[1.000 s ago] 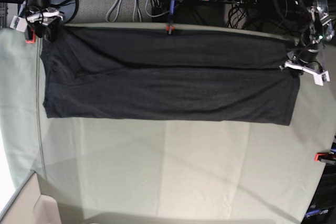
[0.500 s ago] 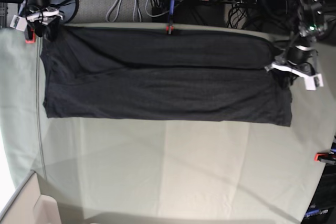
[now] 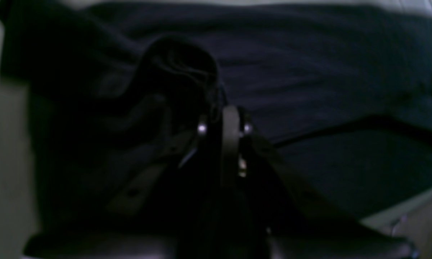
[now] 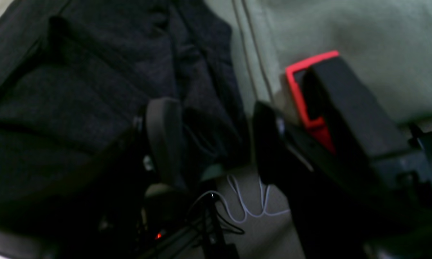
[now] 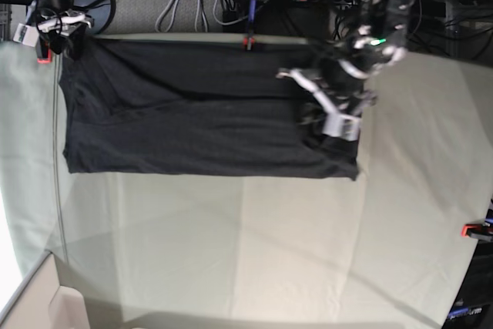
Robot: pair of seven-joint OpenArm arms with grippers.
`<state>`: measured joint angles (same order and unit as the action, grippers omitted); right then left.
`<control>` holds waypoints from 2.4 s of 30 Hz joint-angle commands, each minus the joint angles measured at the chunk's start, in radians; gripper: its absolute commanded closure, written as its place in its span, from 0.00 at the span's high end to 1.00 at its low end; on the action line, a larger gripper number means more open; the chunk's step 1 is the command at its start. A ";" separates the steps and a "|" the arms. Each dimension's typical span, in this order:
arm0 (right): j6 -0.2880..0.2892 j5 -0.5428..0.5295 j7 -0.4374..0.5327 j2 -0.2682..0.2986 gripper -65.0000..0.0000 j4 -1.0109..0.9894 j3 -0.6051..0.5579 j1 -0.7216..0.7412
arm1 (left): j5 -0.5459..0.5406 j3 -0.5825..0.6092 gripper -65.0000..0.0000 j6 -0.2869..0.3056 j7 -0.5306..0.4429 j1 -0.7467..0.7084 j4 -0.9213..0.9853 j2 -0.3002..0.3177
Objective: Layout the t-shirt on the table in an organized manner, then fold the t-shirt properly
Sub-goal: 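Lift the strip's end with the left gripper and carry it toward the right gripper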
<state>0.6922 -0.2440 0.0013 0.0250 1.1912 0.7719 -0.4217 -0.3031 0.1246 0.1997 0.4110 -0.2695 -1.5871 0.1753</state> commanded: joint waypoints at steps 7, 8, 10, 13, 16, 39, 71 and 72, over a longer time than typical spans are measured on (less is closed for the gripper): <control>0.006 -0.010 0.003 0.037 0.49 0.008 0.011 -0.009 | 0.123 0.048 0.00 0.008 -0.022 0.037 -0.005 -0.130; 0.006 -0.010 0.003 0.037 0.49 0.008 0.011 -0.009 | 0.140 0.057 0.00 0.008 -0.022 0.039 -0.005 -0.144; 0.006 -0.010 0.003 0.039 0.49 0.008 0.021 -0.009 | 0.175 0.088 0.00 0.008 -0.022 0.040 -0.005 -0.158; 0.006 -0.010 0.003 0.039 0.50 0.008 0.054 -0.006 | 0.216 0.160 0.00 0.008 -0.022 0.052 -0.005 -0.162; 0.006 -0.008 0.003 0.039 0.50 0.008 0.059 -0.003 | 0.221 0.225 0.00 0.008 -0.022 0.060 -0.003 -0.158; 0.006 -0.008 0.003 0.039 0.50 0.008 0.059 -0.009 | 0.212 0.349 0.00 0.014 -0.022 0.117 0.081 -0.185; 0.006 -0.010 0.003 0.039 0.50 0.008 0.057 -0.009 | 0.210 0.290 0.36 0.008 -0.022 0.129 0.115 -0.159; 0.006 -0.010 0.003 0.039 0.50 0.008 0.057 -0.007 | 0.210 0.289 0.36 0.008 -0.022 0.137 0.120 -0.170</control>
<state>0.7258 -0.2478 -0.0074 0.0387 1.1908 0.8097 -0.4160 -0.0860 0.4137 0.2054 0.4122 -0.1448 -1.4509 0.0109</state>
